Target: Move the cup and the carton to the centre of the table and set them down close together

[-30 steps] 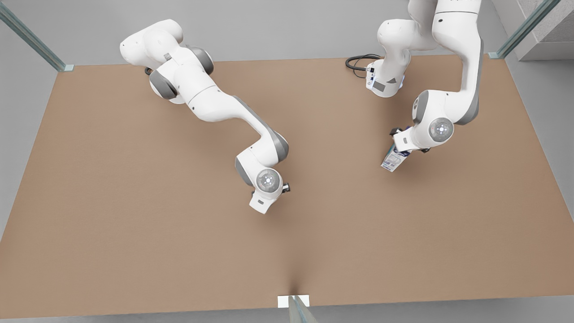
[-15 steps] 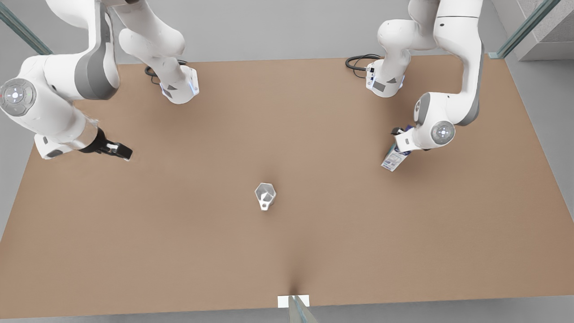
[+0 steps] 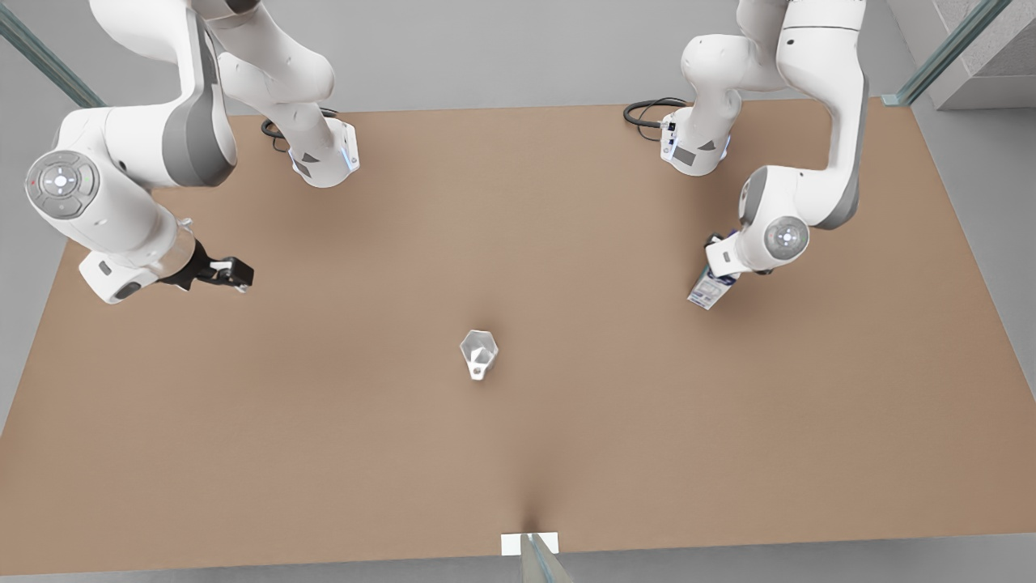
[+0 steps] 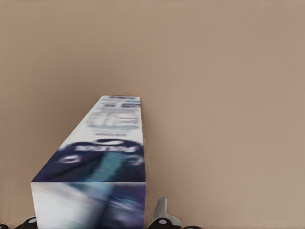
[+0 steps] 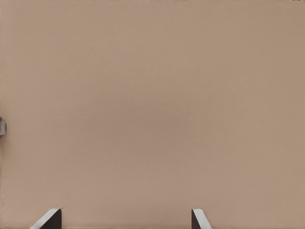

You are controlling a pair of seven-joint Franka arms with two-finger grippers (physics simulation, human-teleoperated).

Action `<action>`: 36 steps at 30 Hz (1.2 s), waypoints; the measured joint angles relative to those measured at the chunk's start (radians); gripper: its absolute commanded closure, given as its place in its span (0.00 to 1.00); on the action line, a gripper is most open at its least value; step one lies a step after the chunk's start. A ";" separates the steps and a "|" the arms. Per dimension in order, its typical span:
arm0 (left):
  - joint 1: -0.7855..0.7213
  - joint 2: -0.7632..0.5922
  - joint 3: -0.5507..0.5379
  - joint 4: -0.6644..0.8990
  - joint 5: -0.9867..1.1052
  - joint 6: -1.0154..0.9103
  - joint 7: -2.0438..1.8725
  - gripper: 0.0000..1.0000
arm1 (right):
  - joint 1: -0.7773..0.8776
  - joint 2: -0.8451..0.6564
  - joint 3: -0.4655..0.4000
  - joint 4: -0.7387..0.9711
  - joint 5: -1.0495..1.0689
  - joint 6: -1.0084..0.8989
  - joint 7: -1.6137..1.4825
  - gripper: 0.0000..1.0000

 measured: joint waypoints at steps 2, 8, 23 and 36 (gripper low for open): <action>0.000 0.000 0.004 0.019 -0.006 -0.005 -0.029 0.50 | -0.016 0.001 0.000 -0.002 0.008 0.016 0.005 0.00; -0.023 -0.029 -0.004 0.074 -0.012 -0.092 -0.124 0.50 | -0.086 -0.004 0.017 -0.040 0.058 0.070 -0.002 0.00; -0.421 0.552 -0.346 0.927 -0.146 -0.048 -2.467 0.49 | -0.061 0.000 0.032 -0.029 0.057 0.049 0.002 0.00; -0.422 0.644 -0.394 0.927 0.007 0.033 -2.513 0.00 | -0.055 0.002 0.032 -0.008 0.056 0.049 -0.004 0.00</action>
